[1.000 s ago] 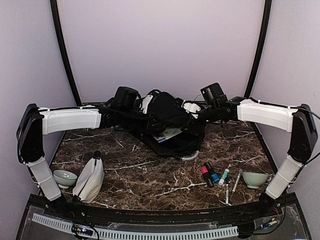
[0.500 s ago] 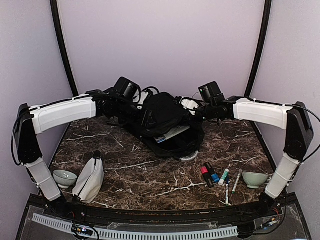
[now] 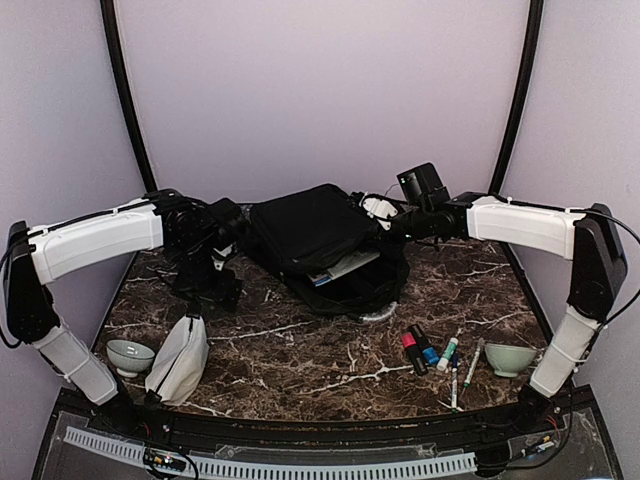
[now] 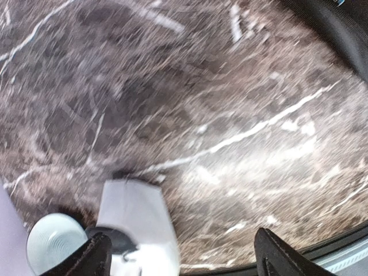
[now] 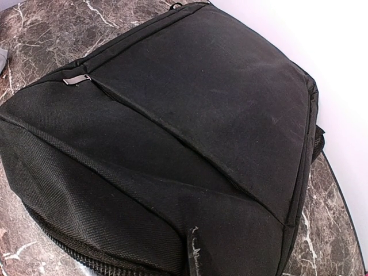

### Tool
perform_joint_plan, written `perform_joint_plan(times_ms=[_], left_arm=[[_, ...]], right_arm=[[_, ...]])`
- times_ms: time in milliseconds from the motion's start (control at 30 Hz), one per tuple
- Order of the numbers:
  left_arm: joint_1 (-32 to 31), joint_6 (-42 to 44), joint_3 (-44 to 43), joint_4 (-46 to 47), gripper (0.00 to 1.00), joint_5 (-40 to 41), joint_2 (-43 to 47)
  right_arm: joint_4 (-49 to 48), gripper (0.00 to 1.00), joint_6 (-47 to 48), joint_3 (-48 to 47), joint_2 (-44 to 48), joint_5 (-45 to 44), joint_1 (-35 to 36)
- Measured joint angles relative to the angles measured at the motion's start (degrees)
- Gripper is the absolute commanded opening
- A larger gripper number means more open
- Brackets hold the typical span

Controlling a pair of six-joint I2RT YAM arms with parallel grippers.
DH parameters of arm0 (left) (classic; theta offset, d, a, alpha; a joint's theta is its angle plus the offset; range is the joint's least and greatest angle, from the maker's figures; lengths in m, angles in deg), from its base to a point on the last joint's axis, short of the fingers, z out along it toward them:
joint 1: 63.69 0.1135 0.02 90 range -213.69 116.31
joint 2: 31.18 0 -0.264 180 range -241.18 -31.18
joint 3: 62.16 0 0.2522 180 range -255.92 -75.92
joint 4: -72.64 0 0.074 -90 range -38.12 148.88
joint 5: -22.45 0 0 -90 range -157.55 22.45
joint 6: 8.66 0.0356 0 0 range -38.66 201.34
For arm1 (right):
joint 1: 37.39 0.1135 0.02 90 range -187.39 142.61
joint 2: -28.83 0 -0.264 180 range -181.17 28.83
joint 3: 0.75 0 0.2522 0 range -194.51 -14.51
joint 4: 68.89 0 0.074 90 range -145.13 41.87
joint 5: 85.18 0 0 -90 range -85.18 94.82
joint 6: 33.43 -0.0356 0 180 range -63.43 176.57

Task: Pack the student bag
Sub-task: Adjust the pencil case at the corner of the board.

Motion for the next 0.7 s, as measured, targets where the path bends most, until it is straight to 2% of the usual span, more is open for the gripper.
perform_joint_plan(times_ms=[233, 467, 633, 700], left_arm=[[-0.5, -3.7, 5.1, -7.6, 0.85, 1.6, 3.5], [-0.7, -5.6, 13.7, -8.6, 0.81, 0.2, 3.5], [-0.8, -5.9, 17.2, -7.4, 0.61, -1.6, 2.9], [-1.5, -5.7, 17.3, -6.0, 0.49, -2.7, 2.1]], right_arm=[[0.0, 0.09, -0.2, 0.0, 0.0, 0.3, 0.0], [0.0, 0.09, -0.6, 0.0, -0.1, 0.9, 0.0], [0.1, 0.08, -0.9, 0.0, -0.2, 1.2, 0.0], [0.1, 0.04, -0.9, 0.0, -0.2, 1.3, 0.0]])
